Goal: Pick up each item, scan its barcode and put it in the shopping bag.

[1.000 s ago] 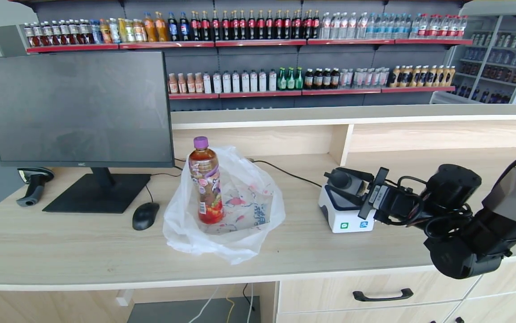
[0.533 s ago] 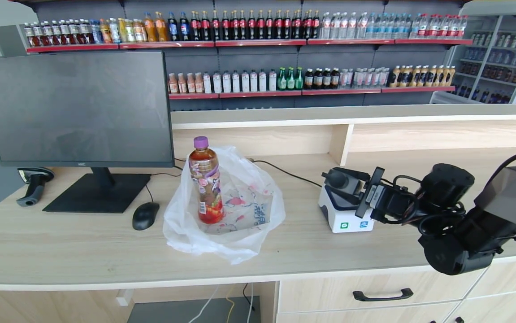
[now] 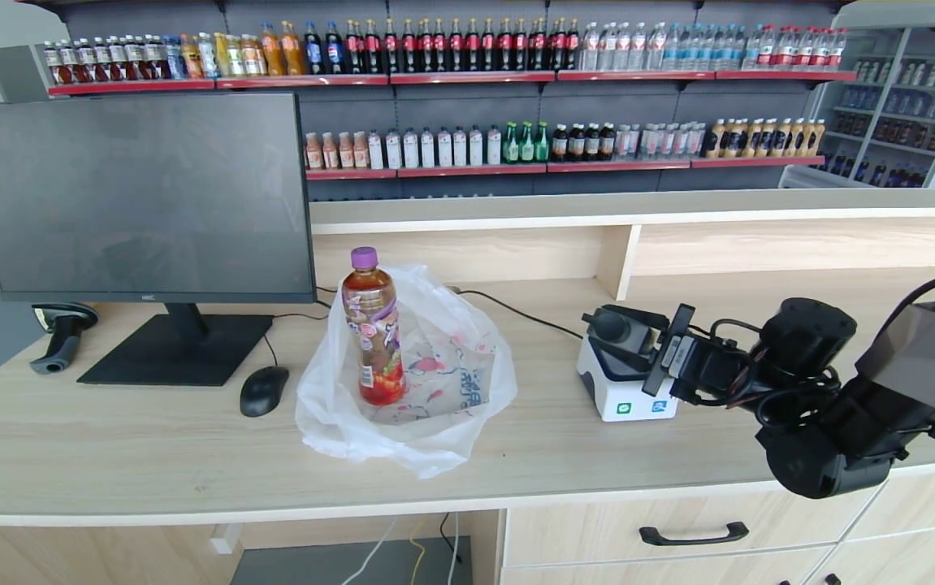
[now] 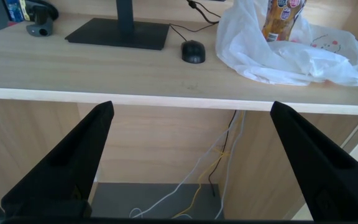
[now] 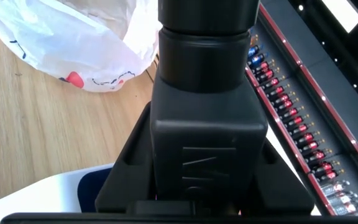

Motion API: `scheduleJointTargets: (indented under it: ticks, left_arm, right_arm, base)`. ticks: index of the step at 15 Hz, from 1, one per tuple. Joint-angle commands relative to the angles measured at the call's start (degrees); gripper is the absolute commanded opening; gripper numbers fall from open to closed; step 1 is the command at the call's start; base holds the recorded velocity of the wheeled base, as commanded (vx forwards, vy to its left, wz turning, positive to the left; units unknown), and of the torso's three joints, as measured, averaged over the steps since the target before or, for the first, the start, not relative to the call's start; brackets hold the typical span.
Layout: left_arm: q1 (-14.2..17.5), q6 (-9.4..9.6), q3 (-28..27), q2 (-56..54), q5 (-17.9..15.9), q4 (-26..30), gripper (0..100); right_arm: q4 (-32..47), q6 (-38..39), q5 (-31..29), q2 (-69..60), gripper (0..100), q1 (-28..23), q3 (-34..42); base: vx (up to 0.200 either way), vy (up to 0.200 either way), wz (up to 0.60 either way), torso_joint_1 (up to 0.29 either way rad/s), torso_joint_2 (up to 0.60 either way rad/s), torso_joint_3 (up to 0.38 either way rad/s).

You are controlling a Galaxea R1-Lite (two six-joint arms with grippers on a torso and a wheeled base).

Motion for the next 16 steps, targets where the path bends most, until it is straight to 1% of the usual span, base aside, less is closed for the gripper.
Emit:
scheduleJointTargets:
  ticks: [1, 2, 4, 6, 7, 9, 11, 12, 14, 15, 16]
  left_arm:
    - [0.0, -0.02, 0.0, 0.0, 0.0, 0.0, 100]
    - [0.0, -0.02, 0.0, 0.0, 0.0, 0.0, 100]
    - [0.0, -0.02, 0.0, 0.0, 0.0, 0.0, 100]
    - [0.0, 0.07, 0.0, 0.0, 0.0, -0.1, 100]
    - [0.0, 0.07, 0.0, 0.0, 0.0, 0.0, 100]
    - [0.0, 0.07, 0.0, 0.0, 0.0, 0.0, 100]
    - [0.0, 0.07, 0.0, 0.0, 0.0, 0.0, 100]
    - [0.0, 0.07, 0.0, 0.0, 0.0, 0.0, 100]
    - [0.0, 0.07, 0.0, 0.1, 0.0, 0.0, 100]
    - [0.0, 0.07, 0.0, 0.0, 0.0, 0.0, 100]
    - [0.0, 0.07, 0.0, 0.0, 0.0, 0.0, 100]
  right_arm:
    - [-0.1, 1.6, 0.0, 0.0, 0, 0.0, -0.1]
    - [-0.1, 2.4, -0.1, -0.1, 0, 0.1, -0.5]
    - [-0.1, 5.3, -0.1, -0.6, 0, 1.9, -2.7]
    - [-0.1, 8.7, -0.2, -0.8, 0, 3.4, -3.2]
    - [-0.1, 12.1, -0.3, -1.1, 0, 4.4, -2.2]
    - [-0.1, 17.5, -1.1, -3.5, 0, 4.8, -2.2]
    - [-0.1, 25.2, -1.8, -6.2, 0, 6.1, -1.4]
    - [-0.1, 28.2, -3.6, -7.7, 0, 6.1, -1.5]
    - [-0.1, 34.1, -10.6, -10.3, 0, 6.2, -0.9]
    - [-0.1, 38.5, -15.6, -12.4, 0, 6.4, 0.4]
    - [-0.1, 41.3, -19.2, -13.6, 0, 7.1, 2.2]
  base:
    - [0.0, 0.0, 0.0, 0.0, 0.0, 0.0]
    - [0.0, 0.0, 0.0, 0.0, 0.0, 0.0]
    - [0.0, 0.0, 0.0, 0.0, 0.0, 0.0]
    - [0.0, 0.0, 0.0, 0.0, 0.0, 0.0]
    - [0.0, 0.0, 0.0, 0.0, 0.0, 0.0]
    - [0.0, 0.0, 0.0, 0.0, 0.0, 0.0]
    - [0.0, 0.0, 0.0, 0.0, 0.0, 0.0]
    - [0.0, 0.0, 0.0, 0.0, 0.0, 0.0]
    - [0.0, 0.0, 0.0, 0.0, 0.0, 0.0]
    - [0.0, 0.0, 0.0, 0.0, 0.0, 0.0]
    - [0.0, 0.0, 0.0, 0.0, 0.0, 0.0]
